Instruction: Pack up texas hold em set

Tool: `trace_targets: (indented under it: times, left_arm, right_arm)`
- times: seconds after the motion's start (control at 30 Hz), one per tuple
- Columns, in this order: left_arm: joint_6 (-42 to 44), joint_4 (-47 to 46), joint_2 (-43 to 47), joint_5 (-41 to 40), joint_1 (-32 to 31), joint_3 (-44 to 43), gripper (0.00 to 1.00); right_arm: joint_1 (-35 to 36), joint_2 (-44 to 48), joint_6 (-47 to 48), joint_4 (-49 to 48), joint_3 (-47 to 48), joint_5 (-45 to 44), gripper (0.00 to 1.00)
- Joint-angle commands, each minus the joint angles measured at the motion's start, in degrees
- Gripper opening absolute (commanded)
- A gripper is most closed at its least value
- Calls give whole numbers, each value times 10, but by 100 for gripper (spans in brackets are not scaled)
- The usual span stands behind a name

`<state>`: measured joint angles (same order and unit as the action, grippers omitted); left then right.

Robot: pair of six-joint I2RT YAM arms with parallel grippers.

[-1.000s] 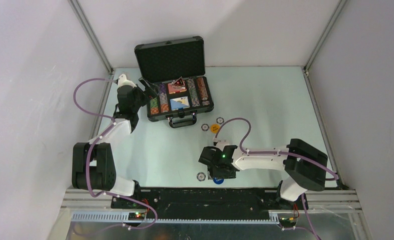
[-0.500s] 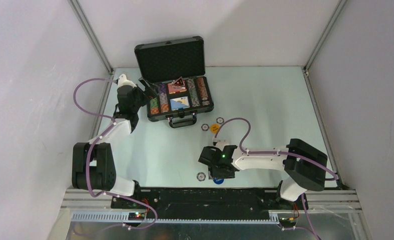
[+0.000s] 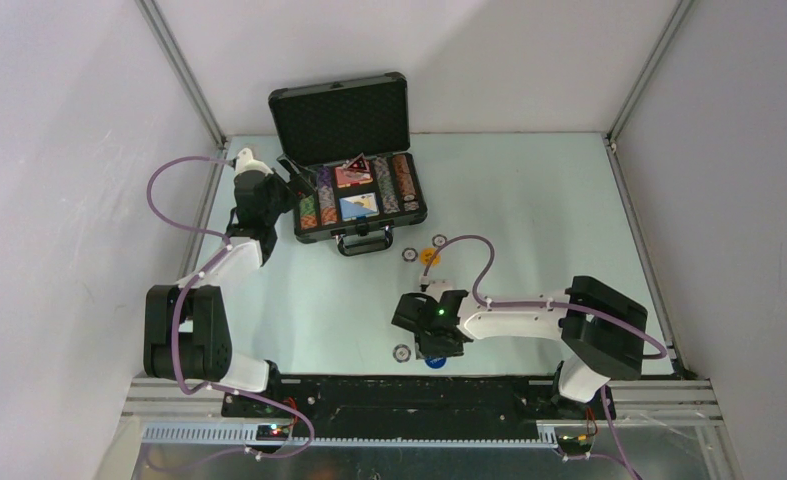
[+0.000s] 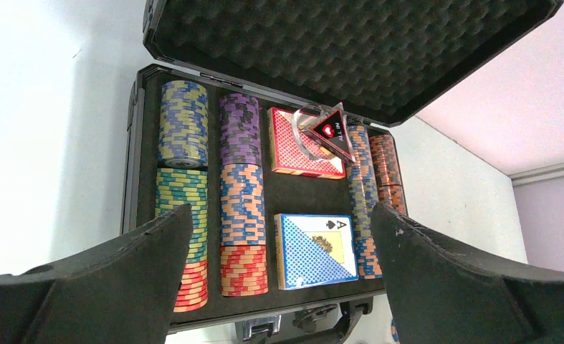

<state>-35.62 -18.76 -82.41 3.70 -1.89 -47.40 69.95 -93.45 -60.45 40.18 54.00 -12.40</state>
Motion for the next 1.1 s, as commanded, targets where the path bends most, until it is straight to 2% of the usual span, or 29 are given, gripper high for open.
trace_targets:
  times: [0.0,0.27,0.8,0.9,1.07]
  left_arm:
    - [0,-10,-2,9,1,-24,98]
    - [0,-10,-2,8,0,-23,98]
    - [0,-10,-2,9,1,-23,98]
    - [1,-10,-2,8,2,-23,98]
    - [1,-11,-3,9,3,-23,98]
  right_arm:
    - [1,-16,-1,-4,9,-17,53]
    - [-43,10,49,-2,30,-34,53]
    - [-135,-18,149,-49,111,-42,54]
    - [-153,-42,166,-39,144,-35,56]
    - [-143,-51,163,-6,148,-41,67]
